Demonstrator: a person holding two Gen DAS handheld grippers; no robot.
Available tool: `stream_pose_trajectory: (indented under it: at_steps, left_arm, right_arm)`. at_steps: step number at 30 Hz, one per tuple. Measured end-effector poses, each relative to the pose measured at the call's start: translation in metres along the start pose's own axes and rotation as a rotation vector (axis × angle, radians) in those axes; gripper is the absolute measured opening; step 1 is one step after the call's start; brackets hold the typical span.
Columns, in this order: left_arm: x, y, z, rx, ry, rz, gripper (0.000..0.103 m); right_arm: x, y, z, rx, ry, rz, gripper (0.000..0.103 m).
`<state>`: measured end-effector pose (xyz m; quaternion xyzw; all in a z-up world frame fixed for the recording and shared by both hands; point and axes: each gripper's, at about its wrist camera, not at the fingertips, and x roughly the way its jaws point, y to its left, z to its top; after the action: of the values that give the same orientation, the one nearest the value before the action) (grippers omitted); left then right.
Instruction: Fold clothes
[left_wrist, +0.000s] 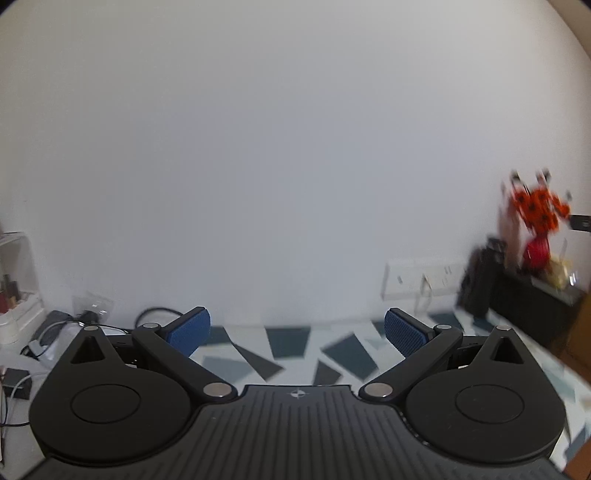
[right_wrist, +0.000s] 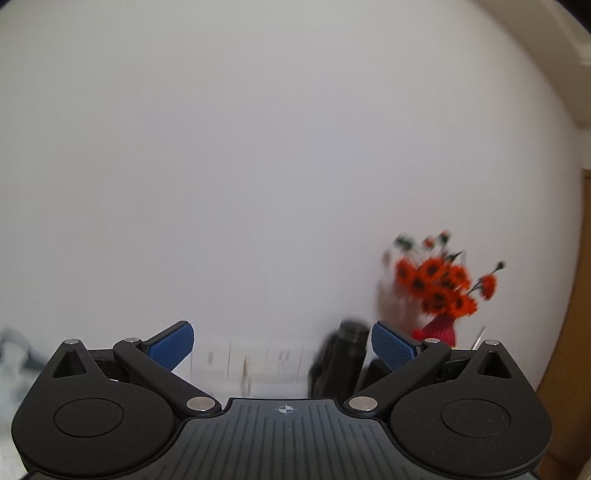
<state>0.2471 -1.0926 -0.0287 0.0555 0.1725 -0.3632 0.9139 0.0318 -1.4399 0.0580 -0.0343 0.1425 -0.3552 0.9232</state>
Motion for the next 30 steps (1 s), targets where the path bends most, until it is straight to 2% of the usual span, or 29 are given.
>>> stream_pose_trajectory:
  at_steps: [3,6,9,12,16,19,23,26,28,29,30]
  left_arm:
    - [0.017,-0.020,-0.026,0.067,0.087,-0.026,0.102]
    - [0.030,-0.040,-0.057,0.089,0.180,-0.077,0.102]
    - [0.040,-0.061,-0.084,0.118,0.254,-0.132,0.102]
    - [0.051,-0.087,-0.107,0.220,0.300,-0.107,0.102]
    - [0.067,-0.097,-0.120,0.240,0.342,-0.097,0.102]
    - [0.071,-0.101,-0.121,0.215,0.363,-0.114,0.102]
    - [0.067,-0.109,-0.122,0.213,0.361,-0.134,0.102]
    - [0.064,-0.117,-0.122,0.185,0.366,-0.170,0.102]
    - [0.065,-0.127,-0.119,0.188,0.360,-0.197,0.102]
    - [0.066,-0.134,-0.118,0.203,0.357,-0.206,0.102]
    - [0.069,-0.141,-0.118,0.223,0.354,-0.209,0.102]
  right_arm:
    - [0.023,0.006,-0.035,-0.057,0.081,0.082,0.102]
    - [0.044,0.011,-0.073,-0.080,0.160,0.174,0.102]
    - [0.057,0.020,-0.105,-0.062,0.241,0.334,0.100]
    - [0.060,0.039,-0.131,-0.080,0.297,0.475,0.092]
    - [0.066,0.067,-0.156,-0.114,0.372,0.580,0.077]
    - [0.065,0.080,-0.167,-0.104,0.418,0.629,0.074]
    - [0.066,0.082,-0.181,-0.117,0.461,0.653,0.068]
    - [0.070,0.077,-0.190,-0.110,0.487,0.656,0.056]
    - [0.073,0.071,-0.192,-0.080,0.498,0.658,0.035]
    - [0.074,0.068,-0.193,-0.059,0.501,0.660,0.029]
    - [0.075,0.065,-0.193,-0.039,0.505,0.662,0.019]
